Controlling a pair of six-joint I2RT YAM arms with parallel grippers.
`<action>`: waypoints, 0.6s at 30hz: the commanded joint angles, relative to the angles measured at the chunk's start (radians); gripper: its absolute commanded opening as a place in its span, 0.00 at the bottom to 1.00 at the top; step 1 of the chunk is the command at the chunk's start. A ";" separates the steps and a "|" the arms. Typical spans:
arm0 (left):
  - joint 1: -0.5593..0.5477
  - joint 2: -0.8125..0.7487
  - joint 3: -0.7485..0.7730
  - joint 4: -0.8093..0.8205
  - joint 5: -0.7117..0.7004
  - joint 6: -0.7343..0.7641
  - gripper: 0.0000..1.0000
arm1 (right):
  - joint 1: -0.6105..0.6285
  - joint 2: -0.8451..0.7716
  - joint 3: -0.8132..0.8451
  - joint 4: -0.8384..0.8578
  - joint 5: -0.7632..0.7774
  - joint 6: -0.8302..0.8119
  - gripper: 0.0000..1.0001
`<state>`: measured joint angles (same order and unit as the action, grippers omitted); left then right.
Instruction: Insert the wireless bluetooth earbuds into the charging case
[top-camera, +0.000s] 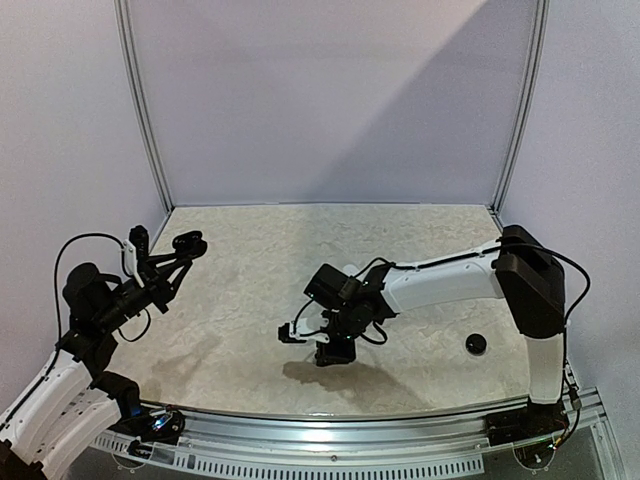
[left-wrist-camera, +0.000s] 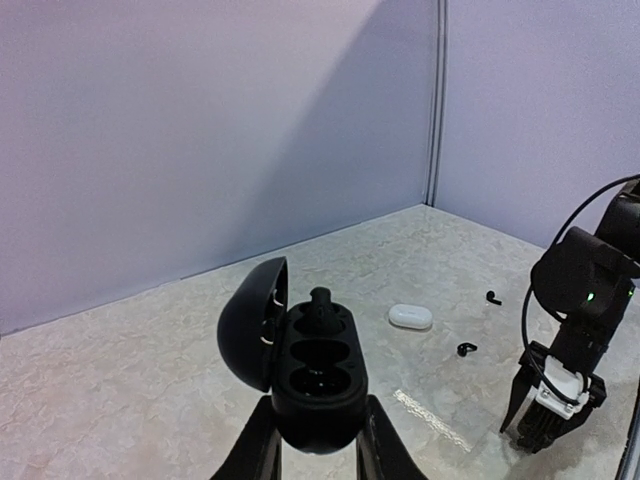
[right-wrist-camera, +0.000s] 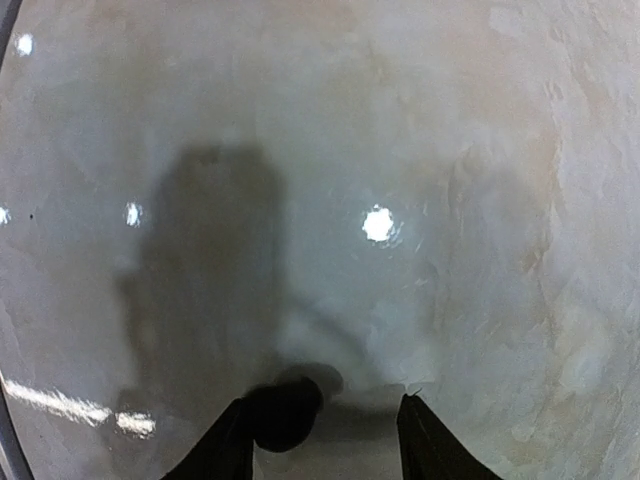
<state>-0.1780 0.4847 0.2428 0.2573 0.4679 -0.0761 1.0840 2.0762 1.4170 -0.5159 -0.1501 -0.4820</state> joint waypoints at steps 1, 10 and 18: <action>0.012 0.008 -0.016 0.023 0.012 -0.004 0.00 | -0.006 -0.002 0.056 -0.150 0.000 0.015 0.53; 0.011 0.013 -0.019 0.032 0.010 -0.007 0.00 | -0.081 -0.049 0.254 -0.279 -0.219 0.086 0.63; 0.012 0.020 -0.020 0.036 0.012 -0.008 0.00 | -0.095 -0.004 0.260 -0.223 -0.234 0.033 0.42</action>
<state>-0.1780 0.4980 0.2344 0.2718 0.4679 -0.0795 0.9810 2.0510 1.6642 -0.7490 -0.3374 -0.3973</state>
